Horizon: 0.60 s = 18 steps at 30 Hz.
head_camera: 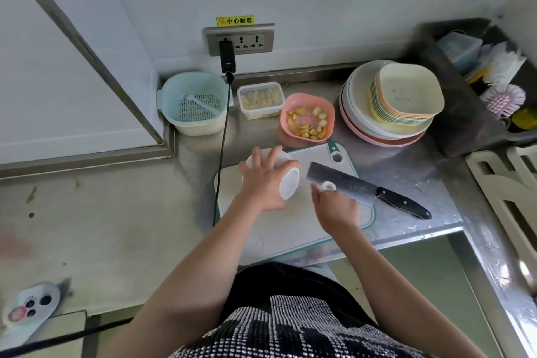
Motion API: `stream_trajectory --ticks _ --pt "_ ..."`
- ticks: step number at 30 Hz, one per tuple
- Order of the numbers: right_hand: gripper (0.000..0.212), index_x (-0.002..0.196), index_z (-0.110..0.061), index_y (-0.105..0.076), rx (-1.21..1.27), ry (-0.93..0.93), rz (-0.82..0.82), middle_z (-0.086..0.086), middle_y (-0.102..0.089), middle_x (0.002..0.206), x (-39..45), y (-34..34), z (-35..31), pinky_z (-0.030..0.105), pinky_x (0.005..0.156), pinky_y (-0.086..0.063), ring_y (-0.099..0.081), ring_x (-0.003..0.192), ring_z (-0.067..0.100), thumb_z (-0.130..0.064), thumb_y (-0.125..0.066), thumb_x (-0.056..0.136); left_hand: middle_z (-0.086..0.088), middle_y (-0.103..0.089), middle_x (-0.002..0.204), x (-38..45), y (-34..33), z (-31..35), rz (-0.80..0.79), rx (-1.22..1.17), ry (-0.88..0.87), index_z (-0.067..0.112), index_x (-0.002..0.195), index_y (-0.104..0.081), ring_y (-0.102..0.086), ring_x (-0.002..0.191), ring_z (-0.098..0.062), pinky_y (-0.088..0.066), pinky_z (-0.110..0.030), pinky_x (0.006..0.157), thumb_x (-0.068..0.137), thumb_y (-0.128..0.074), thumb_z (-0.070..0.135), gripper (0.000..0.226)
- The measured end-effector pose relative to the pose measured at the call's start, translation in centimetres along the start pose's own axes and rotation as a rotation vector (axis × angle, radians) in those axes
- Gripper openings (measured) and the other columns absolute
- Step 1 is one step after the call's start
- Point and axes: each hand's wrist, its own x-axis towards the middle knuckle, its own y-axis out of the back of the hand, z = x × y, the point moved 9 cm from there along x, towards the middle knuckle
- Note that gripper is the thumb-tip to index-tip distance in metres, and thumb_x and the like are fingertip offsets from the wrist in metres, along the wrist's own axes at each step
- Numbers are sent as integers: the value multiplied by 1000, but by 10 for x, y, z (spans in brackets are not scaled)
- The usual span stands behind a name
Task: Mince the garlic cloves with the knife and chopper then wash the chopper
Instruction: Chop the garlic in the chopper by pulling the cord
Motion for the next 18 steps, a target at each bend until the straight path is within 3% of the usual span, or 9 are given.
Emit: stream_trajectory --ticks 4,7,9,11,14,16,18 --pt "63 110 -10 -61 -7 -329 -98 11 -68 98 -17 -31 94 31 69 -41 -65 90 28 -44 -8 102 6 -4 153 0 1 0 18 12 -3 52 134 -23 -6 137 -43 -32 -57 96 58 -75 39 93" --pt "67 101 -8 -64 -20 -438 -107 11 -67 93 -24 -32 128 29 64 -40 -64 84 27 -44 -8 102 7 -3 152 1 0 0 12 15 -2 53 134 -22 -6 137 -43 -32 -57 97 58 -75 39 94" --pt "71 98 -8 -65 -8 -441 -111 11 -67 92 -21 -22 118 29 65 -41 -62 81 25 -47 -6 101 7 -3 152 0 0 0 6 18 3 53 133 -23 -6 137 -43 -31 -56 96 58 -75 39 93" --pt "71 96 -10 -62 37 -344 -84 12 -68 97 -11 -3 82 30 67 -41 -62 83 25 -51 -5 100 7 -3 152 1 0 0 8 21 2 52 132 -24 -6 136 -43 -31 -55 96 59 -76 39 91" --pt "59 103 -11 -61 55 36 34 14 -67 101 -5 34 -19 33 69 -40 -64 93 31 -49 -15 102 7 1 153 2 -3 1 -27 8 8 53 134 -23 0 138 -43 -28 -58 99 62 -75 41 89" --pt "59 91 -8 -64 -27 262 147 14 -69 87 -13 55 -73 31 59 -35 -67 81 33 -49 -24 102 7 4 153 2 -3 -1 -51 -7 21 54 134 -21 3 139 -44 -23 -62 101 69 -68 42 81" --pt "62 79 -6 -64 -46 310 187 13 -68 72 -13 55 -80 28 53 -29 -66 66 33 -50 -26 100 7 4 153 2 -1 -4 -46 -19 31 54 133 -22 2 139 -43 -22 -62 101 69 -67 42 79"
